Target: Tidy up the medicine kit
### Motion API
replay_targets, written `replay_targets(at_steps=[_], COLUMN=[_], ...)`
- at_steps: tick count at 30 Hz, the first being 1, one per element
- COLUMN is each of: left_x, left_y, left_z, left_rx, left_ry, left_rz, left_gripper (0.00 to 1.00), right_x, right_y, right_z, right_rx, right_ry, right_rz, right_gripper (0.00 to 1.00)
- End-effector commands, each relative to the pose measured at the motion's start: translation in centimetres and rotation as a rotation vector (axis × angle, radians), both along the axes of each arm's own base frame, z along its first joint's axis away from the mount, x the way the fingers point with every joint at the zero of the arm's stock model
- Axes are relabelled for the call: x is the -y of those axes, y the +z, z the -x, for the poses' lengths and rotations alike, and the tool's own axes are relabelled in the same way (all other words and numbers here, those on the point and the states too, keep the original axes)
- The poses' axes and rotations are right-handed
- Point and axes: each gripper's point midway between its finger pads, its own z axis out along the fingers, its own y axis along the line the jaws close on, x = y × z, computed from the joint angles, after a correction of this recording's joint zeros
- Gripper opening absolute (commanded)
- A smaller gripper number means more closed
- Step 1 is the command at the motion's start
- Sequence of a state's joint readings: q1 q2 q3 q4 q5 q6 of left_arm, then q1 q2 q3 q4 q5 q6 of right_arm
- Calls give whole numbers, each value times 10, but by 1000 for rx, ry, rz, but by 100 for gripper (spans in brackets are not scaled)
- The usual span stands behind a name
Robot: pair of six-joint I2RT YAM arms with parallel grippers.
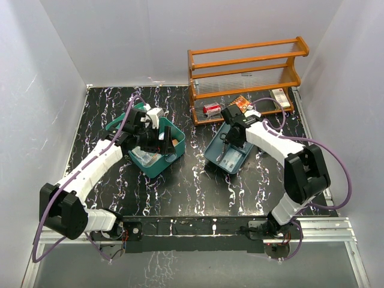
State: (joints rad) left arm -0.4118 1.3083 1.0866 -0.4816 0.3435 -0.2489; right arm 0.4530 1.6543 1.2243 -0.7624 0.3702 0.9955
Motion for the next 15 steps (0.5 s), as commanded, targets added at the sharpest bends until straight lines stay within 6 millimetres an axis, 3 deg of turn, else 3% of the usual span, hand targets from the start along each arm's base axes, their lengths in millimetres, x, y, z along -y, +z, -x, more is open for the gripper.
replay_targets(at_steps=[1, 6, 15], left_x=[8, 15, 42], left_y=[-4, -14, -4], left_z=[41, 58, 69], left_rx=[-121, -188, -179], left_ry=[-97, -124, -207], left_rz=[80, 109, 222], left_gripper=[82, 74, 70], right_x=[10, 13, 26], right_y=[20, 18, 23], right_z=[1, 8, 21], right_rx=[57, 50, 49], right_ry=[-7, -5, -2], right_rz=[16, 19, 60], right_gripper=[0, 0, 0])
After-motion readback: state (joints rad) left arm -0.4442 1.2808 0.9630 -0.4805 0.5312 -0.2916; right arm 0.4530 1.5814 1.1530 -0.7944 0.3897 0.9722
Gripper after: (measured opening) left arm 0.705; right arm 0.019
